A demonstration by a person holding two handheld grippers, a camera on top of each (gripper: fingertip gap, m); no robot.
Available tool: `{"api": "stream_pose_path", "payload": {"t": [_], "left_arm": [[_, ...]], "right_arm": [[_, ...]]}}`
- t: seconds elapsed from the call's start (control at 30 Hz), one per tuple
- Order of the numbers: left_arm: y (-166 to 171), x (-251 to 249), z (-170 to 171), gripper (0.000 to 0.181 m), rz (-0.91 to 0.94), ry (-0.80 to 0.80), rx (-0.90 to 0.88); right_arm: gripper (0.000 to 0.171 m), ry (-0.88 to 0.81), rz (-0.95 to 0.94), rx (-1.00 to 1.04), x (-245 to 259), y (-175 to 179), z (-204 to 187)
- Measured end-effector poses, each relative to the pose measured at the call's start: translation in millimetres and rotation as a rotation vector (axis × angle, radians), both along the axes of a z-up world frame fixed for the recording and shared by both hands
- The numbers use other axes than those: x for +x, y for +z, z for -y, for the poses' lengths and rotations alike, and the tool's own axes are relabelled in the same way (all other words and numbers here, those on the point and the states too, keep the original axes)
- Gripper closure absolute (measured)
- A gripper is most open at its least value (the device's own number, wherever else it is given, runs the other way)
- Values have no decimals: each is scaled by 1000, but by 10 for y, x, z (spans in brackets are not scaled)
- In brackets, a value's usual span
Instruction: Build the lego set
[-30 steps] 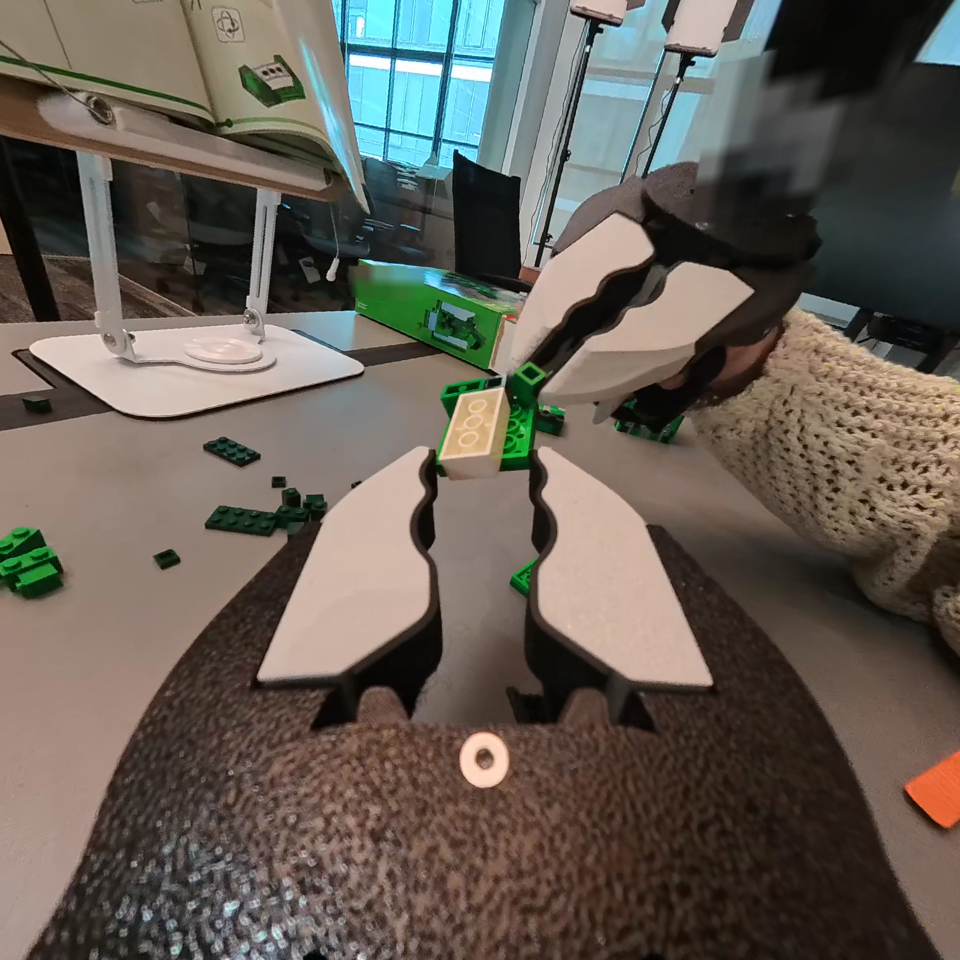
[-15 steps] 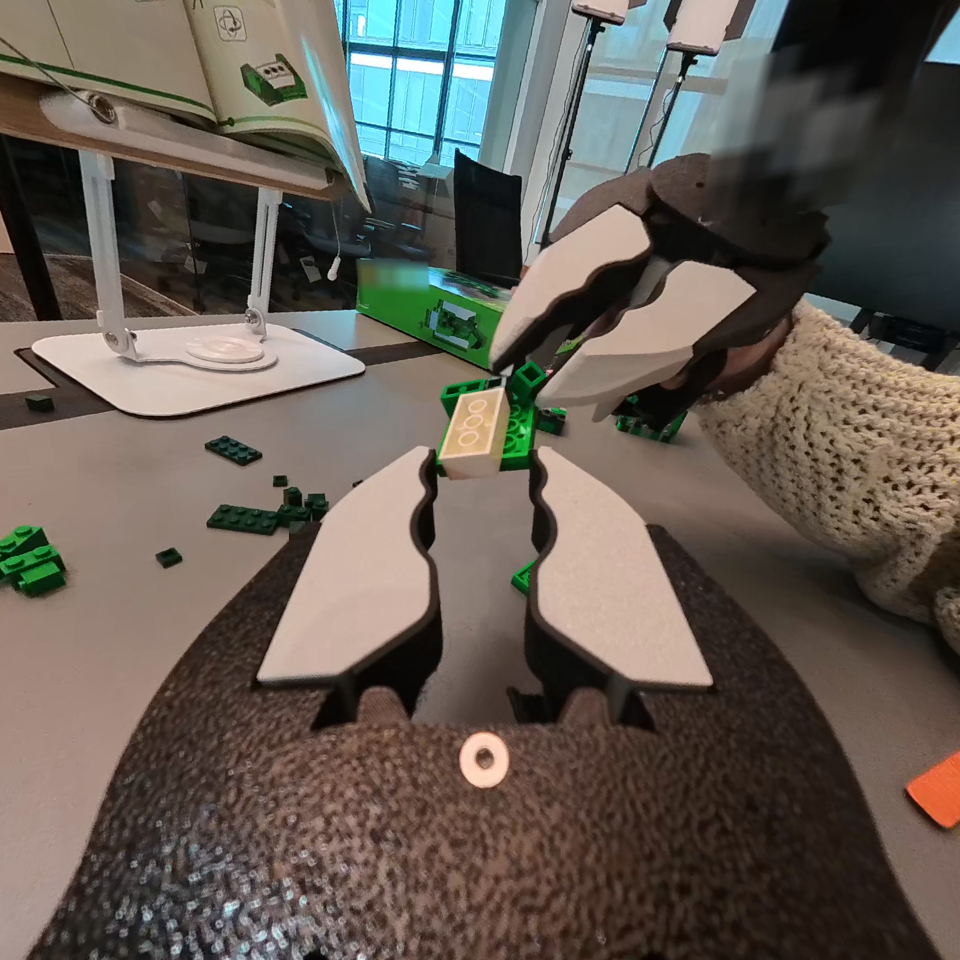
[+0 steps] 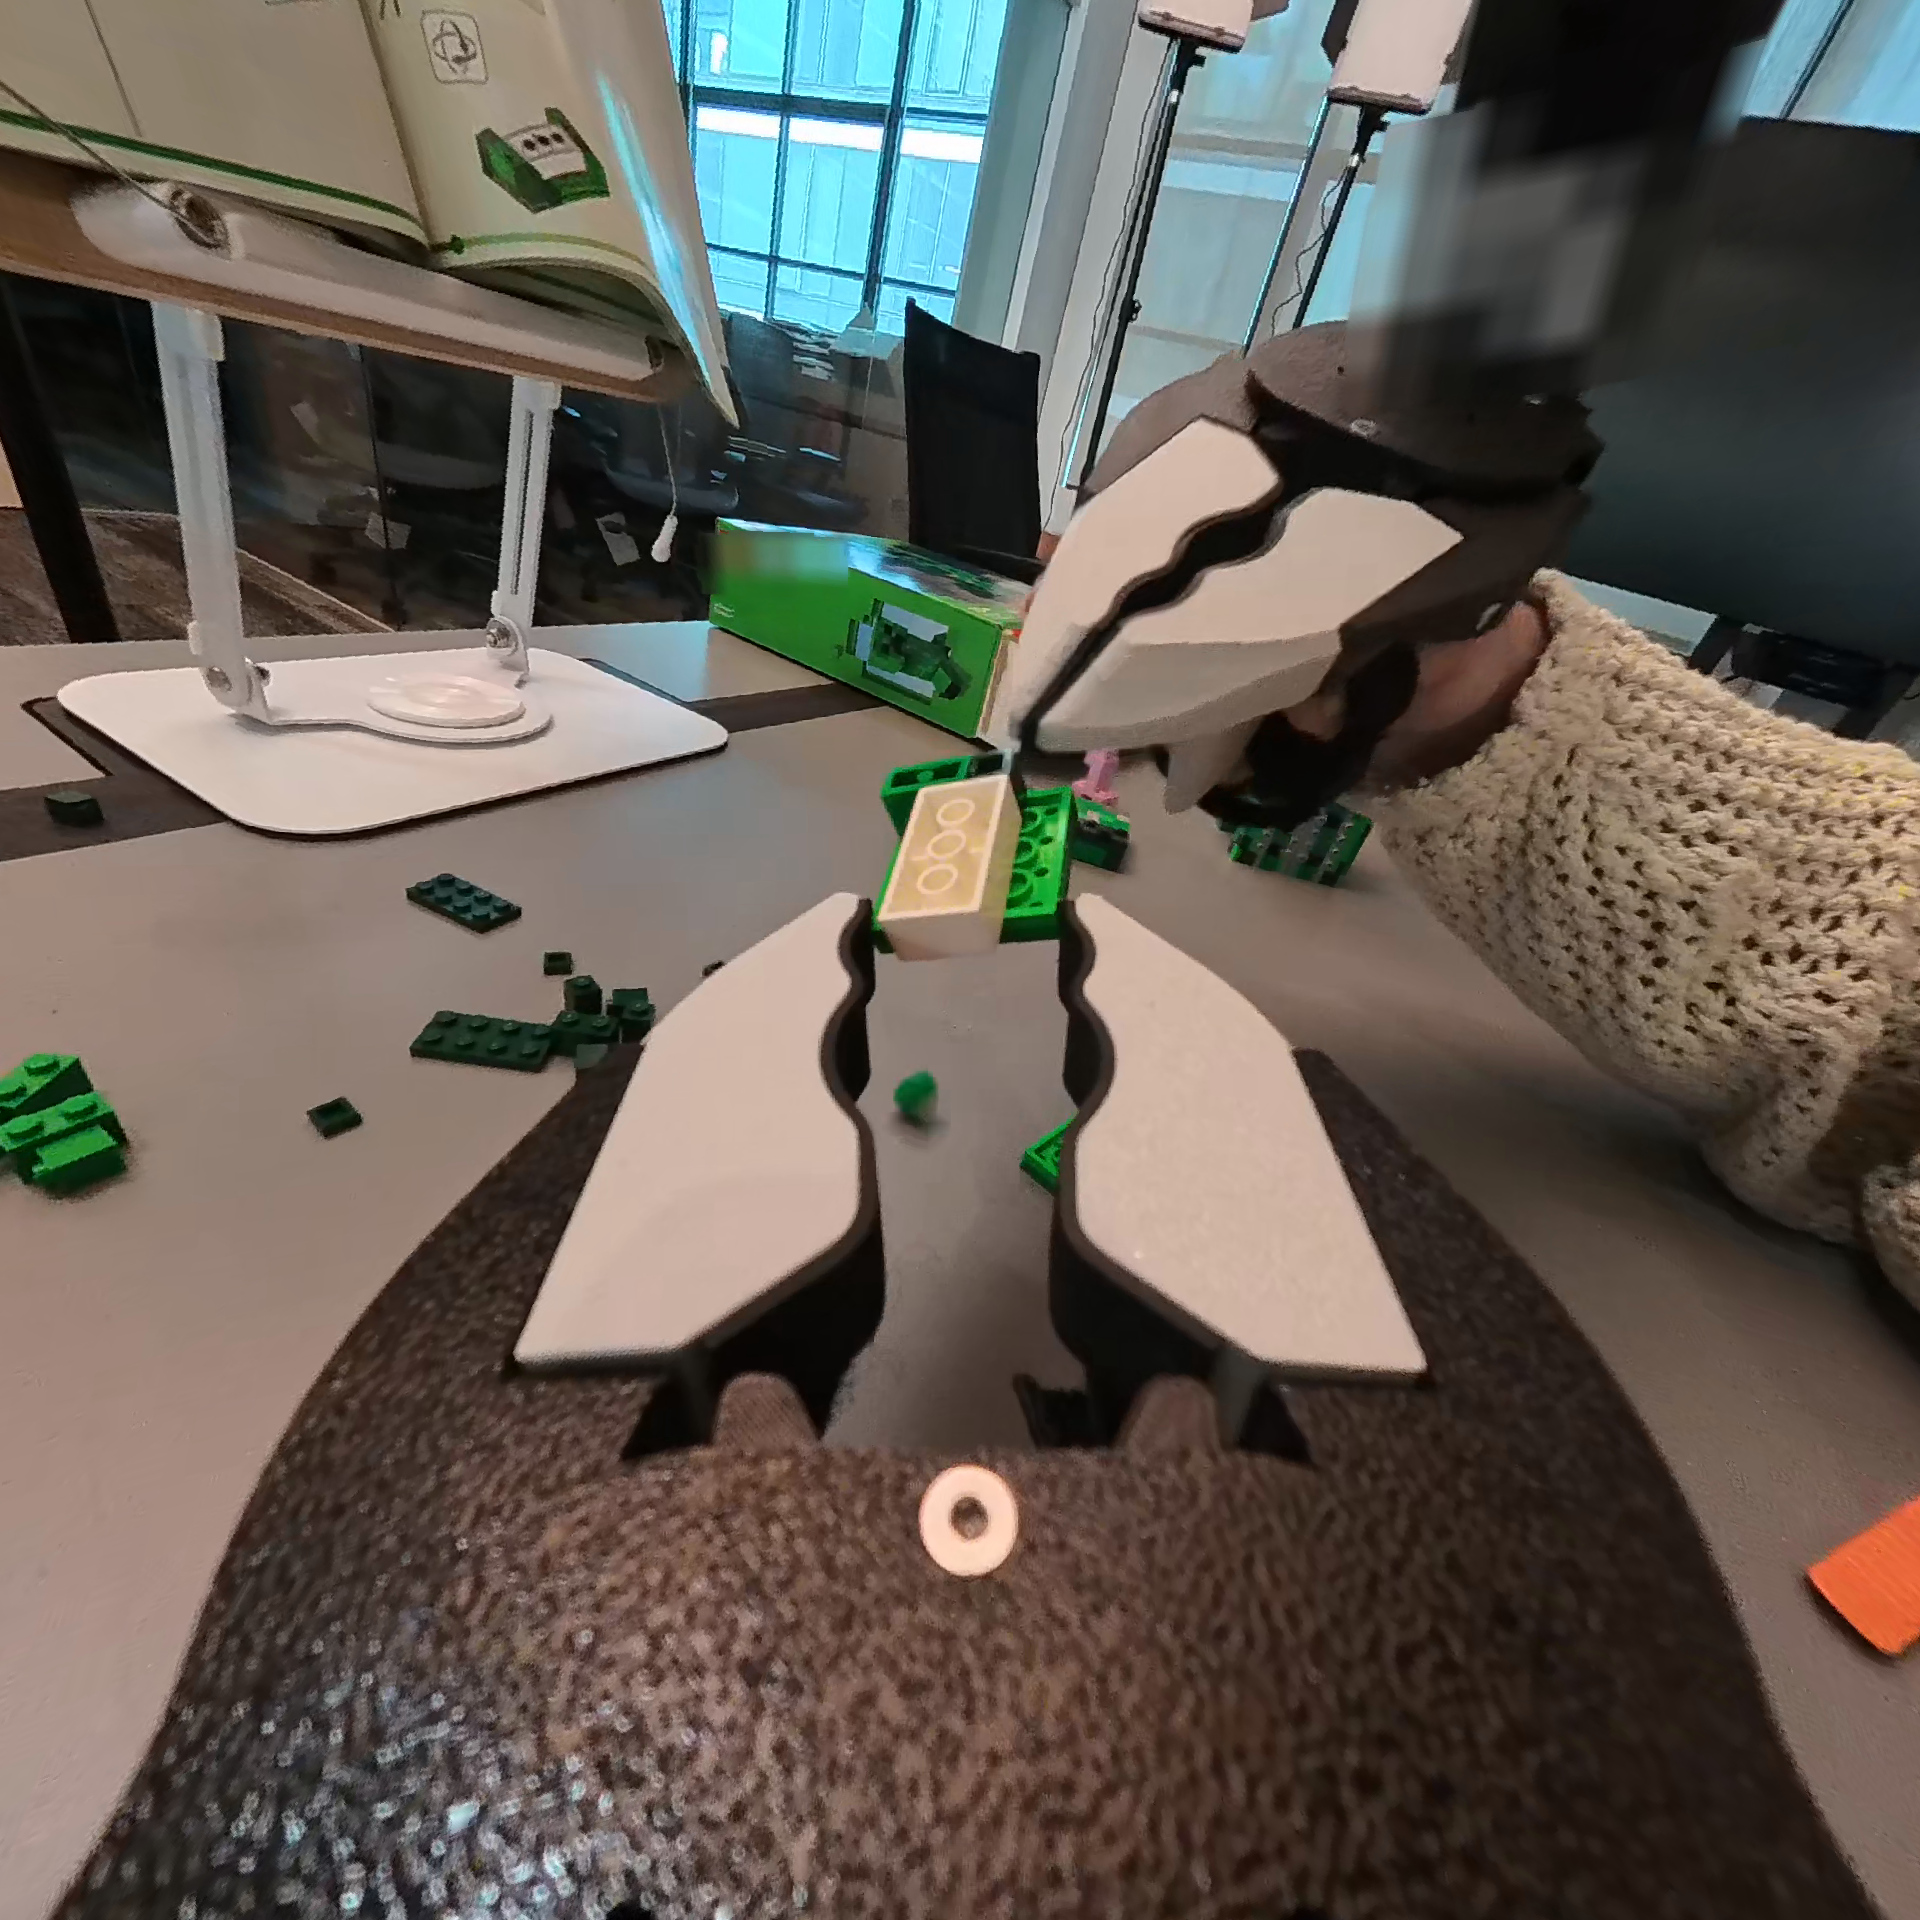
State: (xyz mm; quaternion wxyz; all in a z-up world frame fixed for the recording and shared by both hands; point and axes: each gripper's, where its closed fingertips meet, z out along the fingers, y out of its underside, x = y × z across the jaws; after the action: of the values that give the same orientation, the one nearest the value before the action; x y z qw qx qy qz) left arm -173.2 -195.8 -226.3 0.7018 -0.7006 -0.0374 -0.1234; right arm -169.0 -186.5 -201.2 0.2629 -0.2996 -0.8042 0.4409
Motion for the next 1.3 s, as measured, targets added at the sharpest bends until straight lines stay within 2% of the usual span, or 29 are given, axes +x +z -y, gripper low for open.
{"api": "stream_pose_path", "payload": {"t": [0.1, 0.23, 0.3, 0.37, 0.43, 0.53, 0.63, 0.8, 0.93, 1.3], "left_arm": [[12, -65, 14, 148, -12, 48, 9], [36, -232, 66, 148, -96, 173, 22], [36, -282, 81, 148, -129, 215, 18], [37, -308, 90, 148, -142, 238, 16], [53, -329, 105, 148, -159, 259, 27], [56, -326, 106, 148, -173, 256, 29], [48, -303, 97, 148, -180, 241, 24], [33, -263, 81, 147, -193, 216, 14], [22, -252, 73, 148, -187, 199, 6], [16, -264, 78, 148, -143, 169, 4]], "right_arm": [[164, -47, 28, 40, 2, -71, -132], [151, -122, 145, 148, 63, -393, -384], [151, -215, 165, 227, 51, -557, -631], [153, -279, 194, 218, 41, -694, -798], [155, -307, 183, 188, -12, -772, -901], [158, -310, 177, 279, -153, -841, -1144], [158, -186, 190, 391, -352, -844, -1241], [151, 189, 206, 913, -560, -986, -1351], [151, 419, 278, 1108, -614, -1119, -1381], [152, 667, 440, 1213, -748, -1146, -1486]]}}
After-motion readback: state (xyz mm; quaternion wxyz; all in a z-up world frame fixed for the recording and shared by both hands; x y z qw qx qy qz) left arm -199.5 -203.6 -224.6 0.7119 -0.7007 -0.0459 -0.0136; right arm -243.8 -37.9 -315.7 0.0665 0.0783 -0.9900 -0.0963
